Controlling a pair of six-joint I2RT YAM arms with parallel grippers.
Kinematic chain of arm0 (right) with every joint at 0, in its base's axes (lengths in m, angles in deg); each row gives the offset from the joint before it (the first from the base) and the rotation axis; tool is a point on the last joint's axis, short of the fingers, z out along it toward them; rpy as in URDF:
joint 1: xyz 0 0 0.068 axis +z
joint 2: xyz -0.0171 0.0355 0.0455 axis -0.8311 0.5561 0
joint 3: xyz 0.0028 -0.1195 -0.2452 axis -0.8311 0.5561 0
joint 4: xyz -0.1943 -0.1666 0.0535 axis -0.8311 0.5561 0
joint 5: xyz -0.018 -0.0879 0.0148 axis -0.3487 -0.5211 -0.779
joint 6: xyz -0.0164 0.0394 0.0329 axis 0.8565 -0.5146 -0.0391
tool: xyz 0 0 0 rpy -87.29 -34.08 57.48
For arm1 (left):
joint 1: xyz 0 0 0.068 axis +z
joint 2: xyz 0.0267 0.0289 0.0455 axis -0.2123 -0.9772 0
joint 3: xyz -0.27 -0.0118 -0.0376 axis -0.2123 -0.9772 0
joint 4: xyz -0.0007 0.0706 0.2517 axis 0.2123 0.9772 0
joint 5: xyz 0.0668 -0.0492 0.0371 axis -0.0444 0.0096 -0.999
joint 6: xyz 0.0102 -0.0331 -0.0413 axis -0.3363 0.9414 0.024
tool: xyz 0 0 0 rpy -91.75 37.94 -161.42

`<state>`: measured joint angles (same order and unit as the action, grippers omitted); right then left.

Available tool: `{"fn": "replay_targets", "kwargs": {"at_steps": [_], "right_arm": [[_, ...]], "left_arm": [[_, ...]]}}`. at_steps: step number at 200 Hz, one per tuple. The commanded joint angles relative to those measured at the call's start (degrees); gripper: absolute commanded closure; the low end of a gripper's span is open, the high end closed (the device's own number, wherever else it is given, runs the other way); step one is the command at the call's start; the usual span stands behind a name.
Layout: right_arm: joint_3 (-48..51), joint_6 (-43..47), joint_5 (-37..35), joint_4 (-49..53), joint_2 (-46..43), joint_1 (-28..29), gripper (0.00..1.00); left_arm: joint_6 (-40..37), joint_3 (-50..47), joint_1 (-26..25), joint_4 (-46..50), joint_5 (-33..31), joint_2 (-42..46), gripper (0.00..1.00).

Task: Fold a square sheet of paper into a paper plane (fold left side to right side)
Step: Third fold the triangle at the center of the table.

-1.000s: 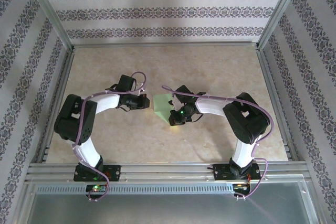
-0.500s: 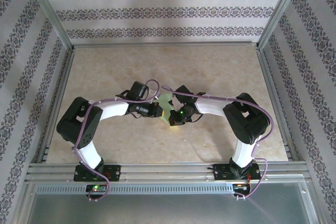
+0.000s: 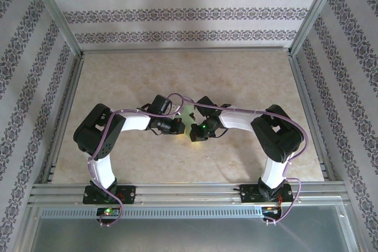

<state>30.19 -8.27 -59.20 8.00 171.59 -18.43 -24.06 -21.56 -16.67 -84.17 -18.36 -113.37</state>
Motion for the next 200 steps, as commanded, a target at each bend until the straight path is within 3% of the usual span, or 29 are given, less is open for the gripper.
{"fn": "replay_targets", "kwargs": {"at_steps": [1,47,89,200], "right_arm": [[2.19,-0.39,-8.07,6.6,3.9,0.89,1.0],[-1.61,-1.92,-6.71,7.53,0.61,0.35,1.0],[-2.64,-5.12,-3.59,4.56,-3.03,0.23,1.0],[-6.17,-5.73,-2.61,-0.23,2.21,0.92,1.0]], "left_arm": [[-1.11,1.65,-0.32,1.37,-4.2,-1.12,0.98],[-2.62,3.45,-0.61,7.51,-8.77,-1.43,1.0],[-1.27,3.02,-1.47,7.65,-9.19,-2.08,1.0],[-1.45,3.92,-2.36,7.79,-8.23,-3.49,1.0]]}}
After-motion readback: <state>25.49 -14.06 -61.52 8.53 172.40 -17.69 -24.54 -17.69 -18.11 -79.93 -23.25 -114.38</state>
